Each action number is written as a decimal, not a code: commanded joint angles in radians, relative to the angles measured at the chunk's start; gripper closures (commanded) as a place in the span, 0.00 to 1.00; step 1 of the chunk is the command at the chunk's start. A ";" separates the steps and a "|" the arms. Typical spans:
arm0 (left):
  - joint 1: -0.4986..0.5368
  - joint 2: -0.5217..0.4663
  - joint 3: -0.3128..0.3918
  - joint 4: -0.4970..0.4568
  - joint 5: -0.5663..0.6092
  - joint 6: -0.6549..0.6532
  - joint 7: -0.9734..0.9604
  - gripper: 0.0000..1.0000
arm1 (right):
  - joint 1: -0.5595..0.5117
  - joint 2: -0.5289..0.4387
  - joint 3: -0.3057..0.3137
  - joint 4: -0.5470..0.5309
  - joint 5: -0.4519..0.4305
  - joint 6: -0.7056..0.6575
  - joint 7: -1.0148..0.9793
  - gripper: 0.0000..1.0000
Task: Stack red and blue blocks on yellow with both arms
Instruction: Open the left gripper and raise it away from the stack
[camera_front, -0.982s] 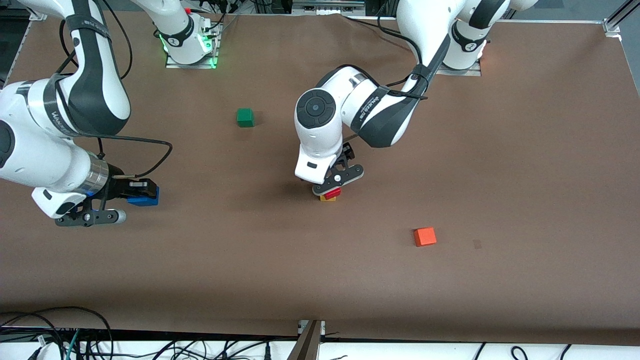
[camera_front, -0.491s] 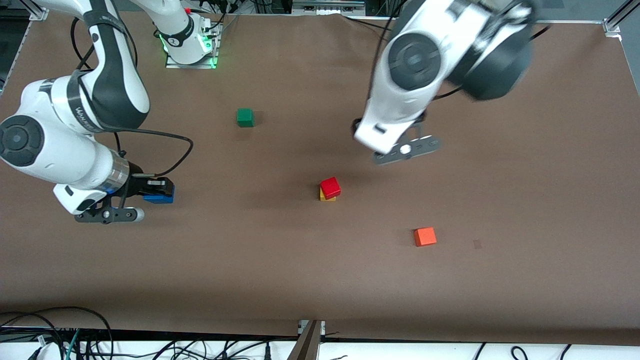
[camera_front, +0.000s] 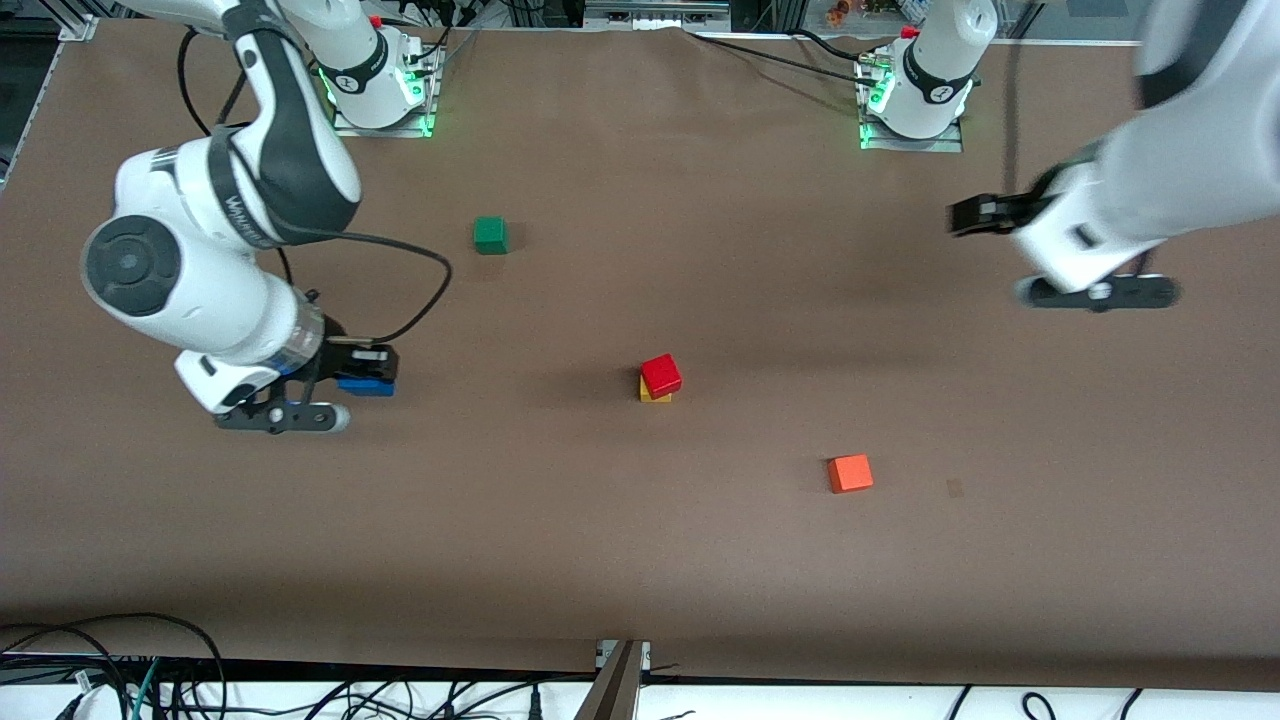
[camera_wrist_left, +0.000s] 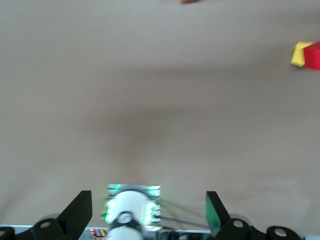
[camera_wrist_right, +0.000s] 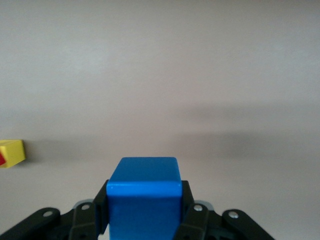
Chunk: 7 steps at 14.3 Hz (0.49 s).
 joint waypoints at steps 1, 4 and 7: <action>0.069 -0.121 -0.017 -0.154 0.034 0.031 0.124 0.00 | 0.084 0.015 -0.004 0.001 -0.001 0.010 0.137 0.54; 0.166 -0.128 -0.018 -0.161 0.034 0.041 0.224 0.00 | 0.183 0.038 -0.004 0.002 0.003 0.099 0.260 0.54; 0.204 -0.126 -0.021 -0.164 0.034 0.061 0.252 0.00 | 0.274 0.069 -0.004 0.003 0.005 0.120 0.334 0.54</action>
